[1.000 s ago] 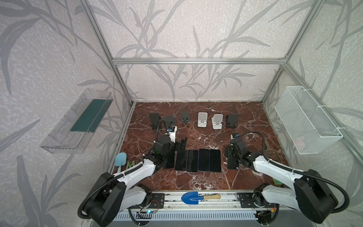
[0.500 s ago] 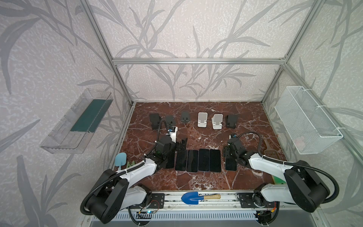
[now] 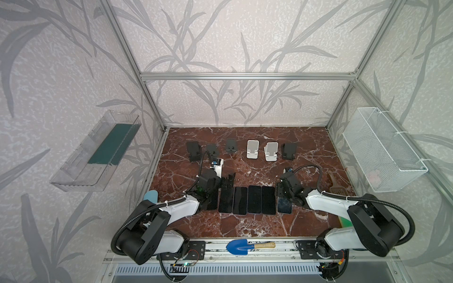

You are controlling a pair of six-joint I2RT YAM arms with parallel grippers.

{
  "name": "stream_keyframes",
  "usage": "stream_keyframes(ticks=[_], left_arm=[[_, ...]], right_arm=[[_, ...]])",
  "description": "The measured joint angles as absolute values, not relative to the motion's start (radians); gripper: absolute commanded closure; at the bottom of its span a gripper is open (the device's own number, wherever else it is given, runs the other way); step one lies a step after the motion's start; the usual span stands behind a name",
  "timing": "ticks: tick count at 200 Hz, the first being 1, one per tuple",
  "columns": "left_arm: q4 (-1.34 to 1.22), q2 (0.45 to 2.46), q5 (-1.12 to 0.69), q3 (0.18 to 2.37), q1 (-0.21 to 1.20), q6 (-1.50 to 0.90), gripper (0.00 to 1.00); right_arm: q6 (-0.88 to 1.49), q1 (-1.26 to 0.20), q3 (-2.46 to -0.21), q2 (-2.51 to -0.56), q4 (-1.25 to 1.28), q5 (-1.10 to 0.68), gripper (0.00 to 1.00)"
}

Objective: Remove the phone from the phone stand
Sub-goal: Place the phone to the middle-right of the table.

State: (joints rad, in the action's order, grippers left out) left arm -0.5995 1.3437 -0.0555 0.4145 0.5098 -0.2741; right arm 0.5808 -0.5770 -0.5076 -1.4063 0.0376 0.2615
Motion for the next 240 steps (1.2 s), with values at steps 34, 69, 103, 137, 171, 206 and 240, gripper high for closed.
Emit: stream_keyframes(ticks=[34, 69, 103, 137, 171, 206, 240], left_arm=[[-0.614, 1.341, -0.062, 0.414, 0.510, -0.274, 0.05], [-0.614, 1.299, -0.066, 0.385, 0.510, -0.274, 0.05], [-0.606, 1.272, -0.057, 0.359, 0.510, -0.272, 0.05], [-0.604, 1.269, -0.054, 0.357, 0.510, -0.272, 0.05], [-0.606, 1.269, -0.054, 0.352, 0.510, -0.272, 0.05], [-0.608, 1.269, -0.054, 0.351, 0.510, -0.271, 0.05], [-0.616, 1.269, -0.054, 0.351, 0.510, -0.270, 0.05]], right_arm=[[0.580, -0.585, -0.508, -1.409, 0.047, 0.265, 0.41], [0.580, -0.587, -0.506, -1.409, 0.051, 0.270, 0.40], [0.580, -0.587, -0.510, -1.421, 0.055, 0.270, 0.38], [0.578, -0.590, -0.519, -1.431, 0.053, 0.270, 0.33], [0.580, -0.593, -0.523, -1.436, 0.049, 0.287, 0.27], [0.580, -0.598, -0.523, -1.442, 0.057, 0.311, 0.27], [0.580, -0.598, -0.525, -1.451, 0.069, 0.318, 0.28]])
